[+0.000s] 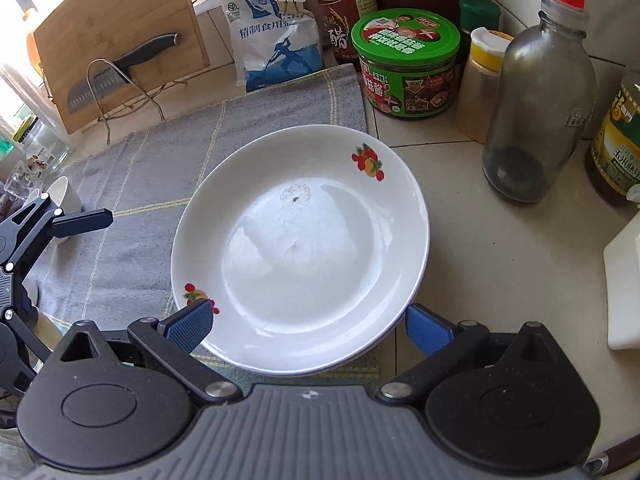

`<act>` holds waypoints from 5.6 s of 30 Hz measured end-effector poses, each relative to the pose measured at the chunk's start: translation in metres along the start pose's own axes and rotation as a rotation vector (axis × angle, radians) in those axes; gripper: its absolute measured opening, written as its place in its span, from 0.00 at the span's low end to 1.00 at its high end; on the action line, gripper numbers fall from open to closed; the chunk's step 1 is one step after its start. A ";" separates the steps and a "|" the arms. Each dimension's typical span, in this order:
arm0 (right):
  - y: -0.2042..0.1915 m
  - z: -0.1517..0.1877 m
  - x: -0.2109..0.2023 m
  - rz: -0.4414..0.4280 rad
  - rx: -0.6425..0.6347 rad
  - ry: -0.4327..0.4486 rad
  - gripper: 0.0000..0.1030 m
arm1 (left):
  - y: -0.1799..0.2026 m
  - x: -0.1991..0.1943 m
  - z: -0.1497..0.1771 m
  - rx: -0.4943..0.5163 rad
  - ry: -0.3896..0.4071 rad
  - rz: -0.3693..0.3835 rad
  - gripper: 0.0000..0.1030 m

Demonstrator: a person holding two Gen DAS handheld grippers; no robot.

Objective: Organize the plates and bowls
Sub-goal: 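Lower the plate onto the stack and open the right tool, then move the right tool to a white bowl and grip its rim, then lift the white bowl with the right tool and carry it toward the plates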

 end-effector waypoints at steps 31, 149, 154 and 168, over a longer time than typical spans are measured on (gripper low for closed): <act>-0.258 -0.008 -0.016 0.037 -0.496 0.436 1.00 | -0.067 -0.162 0.110 -0.402 0.108 -0.386 0.99; -0.304 0.038 0.069 -0.331 -0.400 -0.013 0.77 | -0.046 -0.129 0.183 -0.375 -0.044 -0.298 0.91; -0.303 0.038 0.071 -0.336 -0.395 -0.015 0.81 | -0.046 -0.127 0.184 -0.381 -0.049 -0.287 0.91; -0.313 0.027 0.062 -0.332 -0.445 0.046 0.99 | -0.044 -0.146 0.185 -0.404 -0.014 -0.240 0.93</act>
Point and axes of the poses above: each gripper's, at about its wrist camera, not at the fingertips, and x roughly the way its jaws point, y to its right, z to its underside, the point moved 9 cm from there along x, roughly the way its jaws point, and after that the axes turned 1 degree about -z, right-handed, at the moved point
